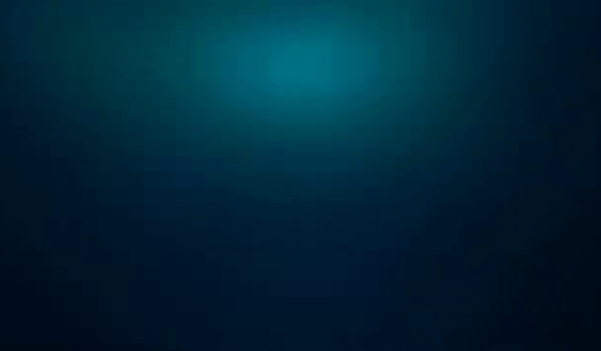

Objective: Pick and place Granola Bars by type
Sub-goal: Put the red granola bar into the green container

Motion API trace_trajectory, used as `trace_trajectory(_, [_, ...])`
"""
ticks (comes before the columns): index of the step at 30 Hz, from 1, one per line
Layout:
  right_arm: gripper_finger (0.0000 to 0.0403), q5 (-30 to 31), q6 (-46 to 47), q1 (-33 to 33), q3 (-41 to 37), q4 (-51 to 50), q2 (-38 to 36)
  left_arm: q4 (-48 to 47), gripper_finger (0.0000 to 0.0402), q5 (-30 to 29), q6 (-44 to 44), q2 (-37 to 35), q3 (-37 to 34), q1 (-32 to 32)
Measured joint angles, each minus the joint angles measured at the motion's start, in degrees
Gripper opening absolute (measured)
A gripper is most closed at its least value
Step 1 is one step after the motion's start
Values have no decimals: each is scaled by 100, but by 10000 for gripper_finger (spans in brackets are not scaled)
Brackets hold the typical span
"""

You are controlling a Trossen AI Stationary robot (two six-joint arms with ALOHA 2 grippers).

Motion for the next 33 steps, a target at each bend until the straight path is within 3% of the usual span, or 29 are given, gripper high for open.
trace_trajectory(18, [196,2,60,0,0,4,0,131,29,467,694,90,0,1423])
trace_trajectory(25, [196,7,299,-1,0,2,2,174,32,1015,932,600,0,1932])
trace_trajectory(33, [196,9,299,0,0,2,2,195,31,1136,1156,1469,0,2311])
